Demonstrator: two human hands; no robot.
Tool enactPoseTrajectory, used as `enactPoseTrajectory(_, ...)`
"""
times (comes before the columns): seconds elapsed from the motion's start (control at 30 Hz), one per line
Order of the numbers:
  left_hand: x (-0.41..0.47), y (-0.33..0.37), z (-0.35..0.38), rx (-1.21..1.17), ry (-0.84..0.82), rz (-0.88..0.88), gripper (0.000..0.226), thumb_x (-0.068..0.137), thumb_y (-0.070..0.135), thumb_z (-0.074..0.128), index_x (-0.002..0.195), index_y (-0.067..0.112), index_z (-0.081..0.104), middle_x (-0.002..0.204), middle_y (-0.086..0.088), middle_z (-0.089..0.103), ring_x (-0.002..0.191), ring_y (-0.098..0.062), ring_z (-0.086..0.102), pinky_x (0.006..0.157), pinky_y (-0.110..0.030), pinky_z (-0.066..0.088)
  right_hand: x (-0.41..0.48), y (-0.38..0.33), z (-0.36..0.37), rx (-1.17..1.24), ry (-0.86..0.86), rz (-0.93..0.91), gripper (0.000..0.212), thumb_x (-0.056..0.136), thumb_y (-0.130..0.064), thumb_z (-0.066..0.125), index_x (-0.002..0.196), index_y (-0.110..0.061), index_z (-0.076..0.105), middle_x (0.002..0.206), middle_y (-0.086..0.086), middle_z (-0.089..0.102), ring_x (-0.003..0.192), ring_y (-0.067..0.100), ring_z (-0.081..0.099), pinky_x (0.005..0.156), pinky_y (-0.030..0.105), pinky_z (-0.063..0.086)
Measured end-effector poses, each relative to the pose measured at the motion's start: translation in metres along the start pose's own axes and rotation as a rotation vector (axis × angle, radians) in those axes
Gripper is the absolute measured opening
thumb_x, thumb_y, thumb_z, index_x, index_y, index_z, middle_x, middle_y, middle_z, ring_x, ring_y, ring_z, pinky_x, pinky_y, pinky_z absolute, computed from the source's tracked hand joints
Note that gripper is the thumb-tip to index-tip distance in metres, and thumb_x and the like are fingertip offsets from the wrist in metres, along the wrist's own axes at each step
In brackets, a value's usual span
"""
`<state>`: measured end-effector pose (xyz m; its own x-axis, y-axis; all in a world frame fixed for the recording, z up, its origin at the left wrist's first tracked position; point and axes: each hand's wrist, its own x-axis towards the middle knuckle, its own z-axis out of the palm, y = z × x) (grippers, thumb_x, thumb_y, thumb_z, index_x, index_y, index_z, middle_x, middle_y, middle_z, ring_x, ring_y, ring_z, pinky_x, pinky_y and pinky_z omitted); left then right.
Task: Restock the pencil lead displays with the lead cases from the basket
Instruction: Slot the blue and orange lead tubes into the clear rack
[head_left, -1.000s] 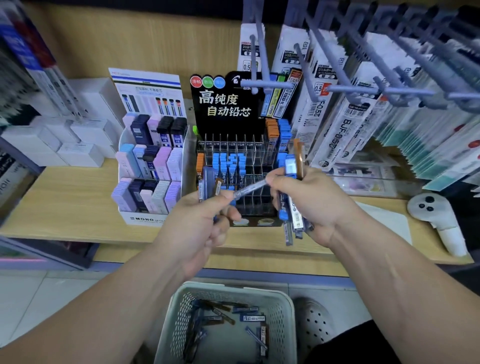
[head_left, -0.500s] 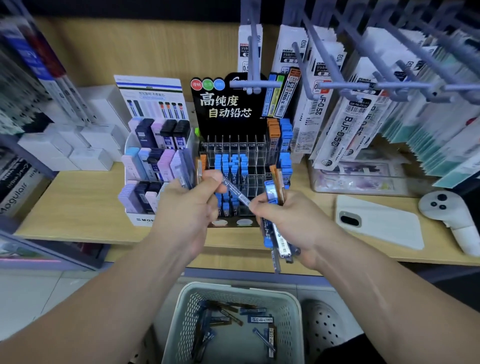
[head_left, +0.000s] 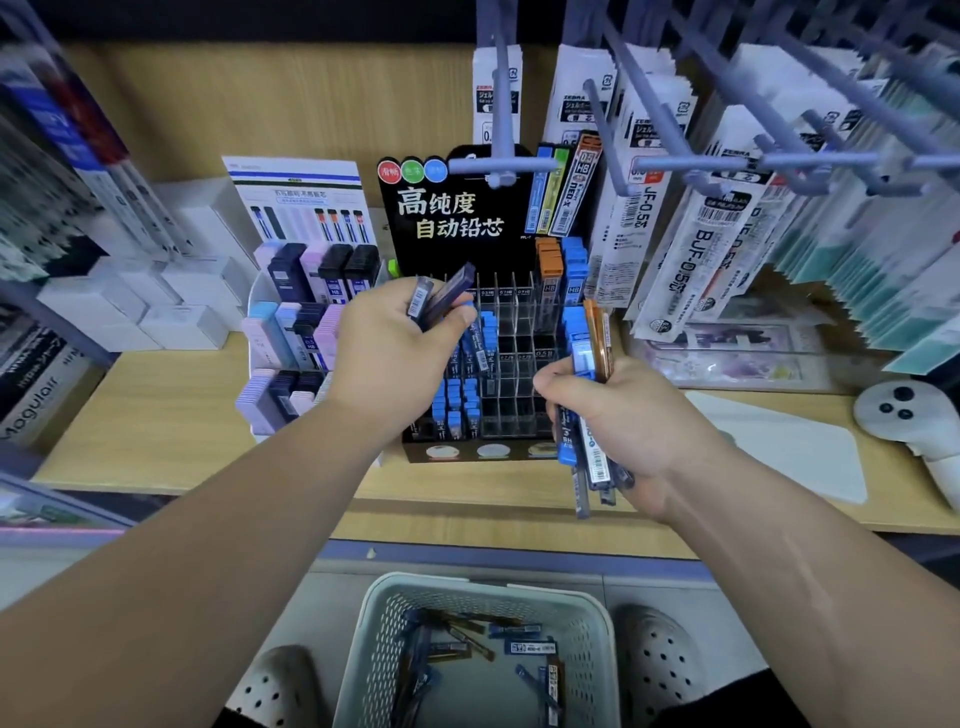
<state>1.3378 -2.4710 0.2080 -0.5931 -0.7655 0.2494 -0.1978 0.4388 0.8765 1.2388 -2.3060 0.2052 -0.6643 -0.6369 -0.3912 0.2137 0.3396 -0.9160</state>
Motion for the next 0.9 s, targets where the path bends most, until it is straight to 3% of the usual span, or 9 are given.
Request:
enactPoseTrajectory(0.2,0.006,-0.001,0.000,0.015,-0.003,0.046,0.012,0.089,0.021,0.074,0.084,0.010,0.074,0.077,-0.015,0.068,0.072,-0.030,0.060,0.069,-0.044,0.053,-0.002,0.004,-0.003,-0.018,0.012,-0.008,0.017,0.088,-0.026,0.071,0.076,-0.024,0.060,0.079,0.004,0.052,0.076,0.022,0.045,0.071,0.036,0.040)
enactPoseTrajectory(0.3,0.005,0.001,-0.003,-0.030,-0.034,0.029,0.010,0.089,0.019,0.074,0.079,0.021,0.073,0.060,0.011,0.062,0.056,-0.012,0.051,0.057,-0.024,0.047,-0.003,0.004,-0.005,-0.026,0.022,-0.015,0.011,0.089,-0.025,0.070,0.081,-0.023,0.062,0.081,0.003,0.052,0.076,0.022,0.045,0.070,0.036,0.041)
enactPoseTrajectory(0.4,0.002,0.005,-0.009,-0.045,-0.073,0.009,0.014,0.088,0.019,0.075,0.079,0.029,0.071,0.059,0.012,0.057,0.054,-0.007,0.046,0.052,-0.015,0.040,-0.004,0.003,-0.007,-0.032,0.027,-0.019,0.008,0.089,-0.024,0.069,0.083,-0.022,0.064,0.079,0.003,0.055,0.075,0.021,0.047,0.069,0.035,0.041)
enactPoseTrajectory(0.47,-0.005,0.006,-0.011,-0.017,-0.121,0.016,0.010,0.086,0.019,0.078,0.080,0.027,0.073,0.068,0.007,0.067,0.060,-0.012,0.056,0.059,-0.019,0.049,-0.006,0.002,-0.008,-0.029,0.032,-0.021,0.007,0.090,-0.024,0.069,0.083,-0.022,0.067,0.078,0.001,0.058,0.075,0.020,0.050,0.069,0.034,0.042)
enactPoseTrajectory(0.53,-0.012,0.004,-0.009,0.033,-0.156,0.013,0.006,0.084,0.020,0.079,0.082,0.022,0.074,0.076,-0.002,0.072,0.071,-0.022,0.064,0.067,-0.032,0.054,-0.007,0.001,-0.008,-0.027,0.034,-0.024,0.007,0.090,-0.024,0.070,0.084,-0.022,0.068,0.079,0.000,0.060,0.076,0.020,0.052,0.070,0.034,0.043)
enactPoseTrajectory(0.67,-0.015,-0.006,0.000,0.174,-0.160,0.039,0.018,0.085,0.022,0.078,0.079,0.006,0.070,0.071,-0.014,0.065,0.068,-0.029,0.059,0.063,-0.042,0.049,-0.012,0.001,-0.007,-0.034,0.038,-0.033,0.007,0.091,-0.022,0.070,0.088,-0.016,0.067,0.080,0.000,0.058,0.076,0.017,0.051,0.071,0.031,0.045)
enactPoseTrajectory(0.73,-0.014,-0.011,0.004,0.241,-0.169,0.063,0.027,0.085,0.024,0.077,0.073,0.002,0.065,0.066,-0.014,0.059,0.062,-0.028,0.053,0.060,-0.040,0.047,-0.013,0.002,-0.007,-0.038,0.046,-0.039,0.014,0.090,-0.022,0.070,0.093,-0.009,0.068,0.081,0.000,0.059,0.078,0.018,0.053,0.075,0.033,0.047)
enactPoseTrajectory(0.83,-0.013,-0.010,0.007,0.297,-0.169,0.098,0.036,0.083,0.020,0.079,0.059,0.012,0.054,0.058,0.001,0.047,0.056,-0.016,0.044,0.054,-0.031,0.037,-0.014,0.004,-0.009,-0.050,0.057,-0.044,0.017,0.090,-0.023,0.070,0.097,-0.007,0.068,0.081,-0.001,0.061,0.079,0.017,0.055,0.079,0.034,0.048)
enactPoseTrajectory(0.9,-0.013,-0.007,0.010,0.373,-0.146,0.144,0.034,0.081,0.017,0.080,0.058,0.012,0.054,0.061,0.002,0.048,0.060,-0.020,0.049,0.054,-0.032,0.037,-0.014,0.004,-0.010,-0.053,0.053,-0.046,0.017,0.090,-0.022,0.069,0.096,-0.006,0.066,0.080,-0.001,0.060,0.078,0.017,0.054,0.077,0.032,0.046)
